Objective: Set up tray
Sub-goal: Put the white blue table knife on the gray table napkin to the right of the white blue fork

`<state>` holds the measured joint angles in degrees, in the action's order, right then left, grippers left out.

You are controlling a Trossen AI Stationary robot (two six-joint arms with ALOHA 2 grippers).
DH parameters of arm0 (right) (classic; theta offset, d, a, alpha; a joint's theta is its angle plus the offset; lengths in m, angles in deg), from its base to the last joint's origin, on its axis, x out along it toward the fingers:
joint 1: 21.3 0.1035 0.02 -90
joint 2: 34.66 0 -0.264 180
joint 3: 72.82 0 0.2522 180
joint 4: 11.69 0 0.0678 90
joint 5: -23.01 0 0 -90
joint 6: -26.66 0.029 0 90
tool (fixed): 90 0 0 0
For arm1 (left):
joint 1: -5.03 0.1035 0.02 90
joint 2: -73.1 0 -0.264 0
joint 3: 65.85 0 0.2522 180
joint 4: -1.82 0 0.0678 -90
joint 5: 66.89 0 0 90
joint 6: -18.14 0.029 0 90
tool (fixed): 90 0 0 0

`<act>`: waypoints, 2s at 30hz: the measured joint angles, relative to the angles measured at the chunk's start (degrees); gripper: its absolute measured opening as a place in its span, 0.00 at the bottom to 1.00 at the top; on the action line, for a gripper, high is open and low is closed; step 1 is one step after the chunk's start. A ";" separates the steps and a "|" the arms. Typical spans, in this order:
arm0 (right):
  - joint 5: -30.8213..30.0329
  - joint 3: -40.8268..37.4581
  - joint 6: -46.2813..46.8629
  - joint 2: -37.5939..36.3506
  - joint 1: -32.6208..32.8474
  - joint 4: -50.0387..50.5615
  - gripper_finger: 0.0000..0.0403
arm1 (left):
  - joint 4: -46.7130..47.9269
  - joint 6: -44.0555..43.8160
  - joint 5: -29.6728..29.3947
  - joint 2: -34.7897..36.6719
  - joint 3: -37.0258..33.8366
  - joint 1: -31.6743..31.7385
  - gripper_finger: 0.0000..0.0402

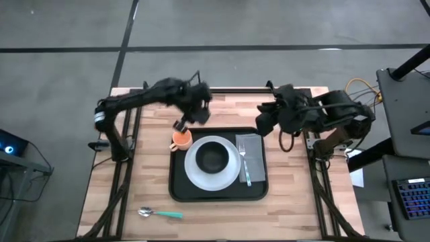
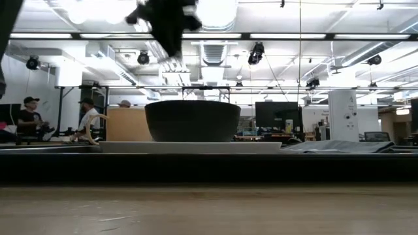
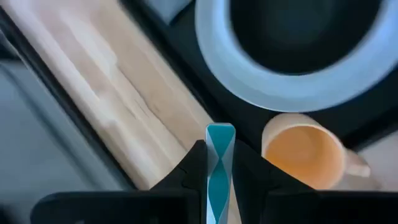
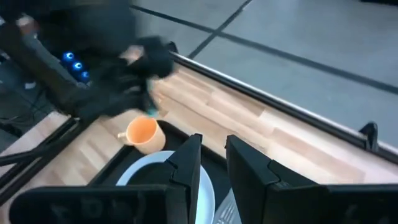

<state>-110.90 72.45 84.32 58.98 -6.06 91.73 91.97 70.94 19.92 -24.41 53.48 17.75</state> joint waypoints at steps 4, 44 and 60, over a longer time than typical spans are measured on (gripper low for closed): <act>-2.48 -3.54 5.26 0.11 -0.79 -0.44 0.17 | 0.84 1.56 -10.54 6.31 -3.27 -11.48 0.07; 50.86 -46.45 -7.29 7.45 -22.79 -95.29 0.33 | 2.13 13.36 -34.39 16.09 -21.50 -41.91 0.07; 61.56 -30.74 -8.16 20.86 -22.59 -94.00 0.30 | -0.52 17.24 -34.44 15.17 -21.58 -36.99 0.07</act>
<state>-49.34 41.71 76.16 79.85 -28.65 -2.27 91.45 88.18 -14.52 -9.24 31.90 -19.24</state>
